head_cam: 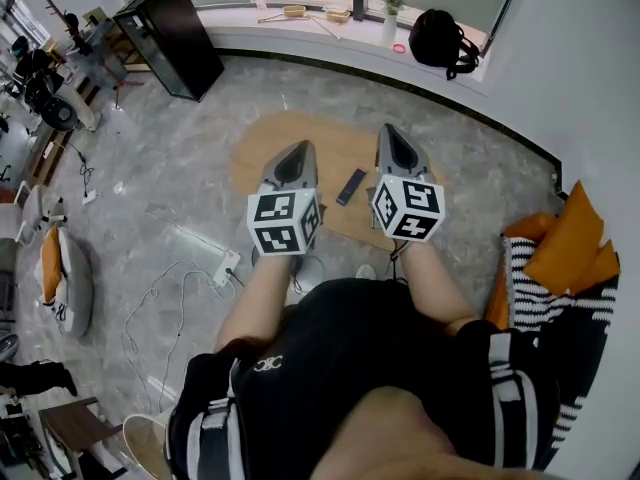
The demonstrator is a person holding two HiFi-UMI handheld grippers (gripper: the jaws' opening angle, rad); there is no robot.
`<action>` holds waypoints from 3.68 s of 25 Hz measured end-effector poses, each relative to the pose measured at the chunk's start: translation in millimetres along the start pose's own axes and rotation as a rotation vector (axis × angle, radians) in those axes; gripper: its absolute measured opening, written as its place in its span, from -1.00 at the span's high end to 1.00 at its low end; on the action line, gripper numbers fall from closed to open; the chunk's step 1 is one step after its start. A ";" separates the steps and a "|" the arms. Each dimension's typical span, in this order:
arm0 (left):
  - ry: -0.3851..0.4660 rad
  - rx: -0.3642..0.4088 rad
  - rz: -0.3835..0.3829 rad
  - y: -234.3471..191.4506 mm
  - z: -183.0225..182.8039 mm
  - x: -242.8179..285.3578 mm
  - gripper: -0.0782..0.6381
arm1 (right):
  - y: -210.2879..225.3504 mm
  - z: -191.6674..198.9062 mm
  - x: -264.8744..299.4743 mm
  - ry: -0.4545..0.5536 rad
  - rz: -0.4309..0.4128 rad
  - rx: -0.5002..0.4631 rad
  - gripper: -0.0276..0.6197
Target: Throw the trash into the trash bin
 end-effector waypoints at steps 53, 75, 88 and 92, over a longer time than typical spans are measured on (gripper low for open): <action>-0.653 -0.252 0.054 -139.8 478.6 214.2 0.75 | 76.0 520.6 147.3 -0.683 0.301 0.167 0.88; -0.681 -0.233 0.055 -167.9 493.5 193.6 0.75 | 80.0 620.0 172.4 -0.891 0.457 0.189 0.30; -0.669 -0.251 0.024 -180.2 497.8 185.6 0.75 | 62.3 611.7 177.8 -0.911 0.367 0.058 0.63; -0.650 -0.265 -0.011 -189.4 493.2 180.8 0.75 | 48.5 589.0 176.0 -0.873 0.310 0.070 0.63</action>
Point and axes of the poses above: the fingertips, and each gripper's own axes: x forward along the fingers, y to its right, z out of its underside, the point moved 8 cm from there along -x, backward along the fingers, and after that the axes turned 3 degrees about y, right-handed, at the moved point
